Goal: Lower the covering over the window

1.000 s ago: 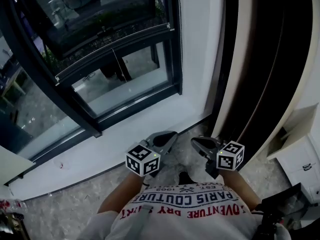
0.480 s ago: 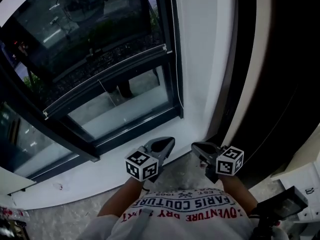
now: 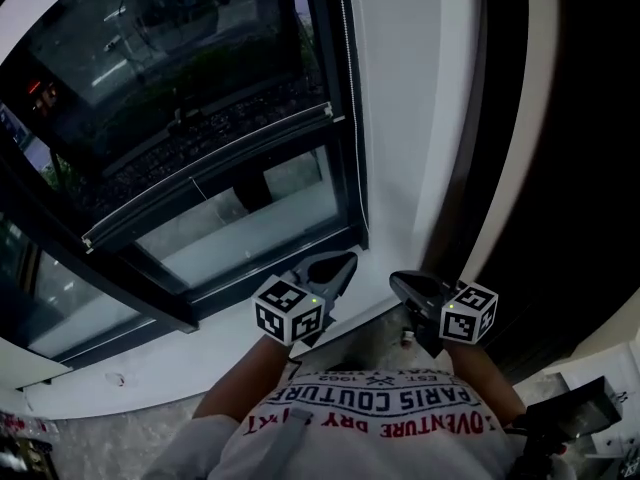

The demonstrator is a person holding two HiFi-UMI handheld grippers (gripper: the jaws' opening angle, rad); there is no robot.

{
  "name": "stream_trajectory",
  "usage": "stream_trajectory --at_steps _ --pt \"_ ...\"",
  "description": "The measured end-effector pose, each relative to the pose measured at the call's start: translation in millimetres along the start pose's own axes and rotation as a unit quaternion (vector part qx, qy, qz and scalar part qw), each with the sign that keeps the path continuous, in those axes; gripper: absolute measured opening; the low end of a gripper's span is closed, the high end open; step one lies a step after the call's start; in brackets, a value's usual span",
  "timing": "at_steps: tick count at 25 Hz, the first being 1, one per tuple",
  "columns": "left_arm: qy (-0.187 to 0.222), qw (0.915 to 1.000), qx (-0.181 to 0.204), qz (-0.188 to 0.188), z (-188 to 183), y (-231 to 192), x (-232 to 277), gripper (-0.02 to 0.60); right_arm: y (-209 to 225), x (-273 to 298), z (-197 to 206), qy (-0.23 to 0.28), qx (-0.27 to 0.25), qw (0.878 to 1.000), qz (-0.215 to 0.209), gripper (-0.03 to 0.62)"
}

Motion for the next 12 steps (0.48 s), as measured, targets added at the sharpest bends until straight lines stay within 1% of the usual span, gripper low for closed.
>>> stream_trajectory --at_steps 4,9,12 --pt "0.001 1.0000 0.003 0.000 -9 -16 16 0.003 3 0 -1 -0.007 -0.007 1.000 0.002 0.000" --pt "0.010 0.9999 -0.004 0.012 -20 -45 44 0.003 23 -4 -1 -0.014 0.001 1.000 0.018 0.002" --pt "0.018 0.9997 -0.009 0.012 -32 -68 63 0.003 37 -1 -7 -0.027 -0.005 1.000 0.011 0.002"
Point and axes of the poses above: the fingertips, and each gripper's own axes: x forward along the fingers, y to its right, z out of its underside, the point moved 10 cm from there along -x, backward along the fingers, and after that the axes turned 8 degrees about -y, right-handed, at the moved point
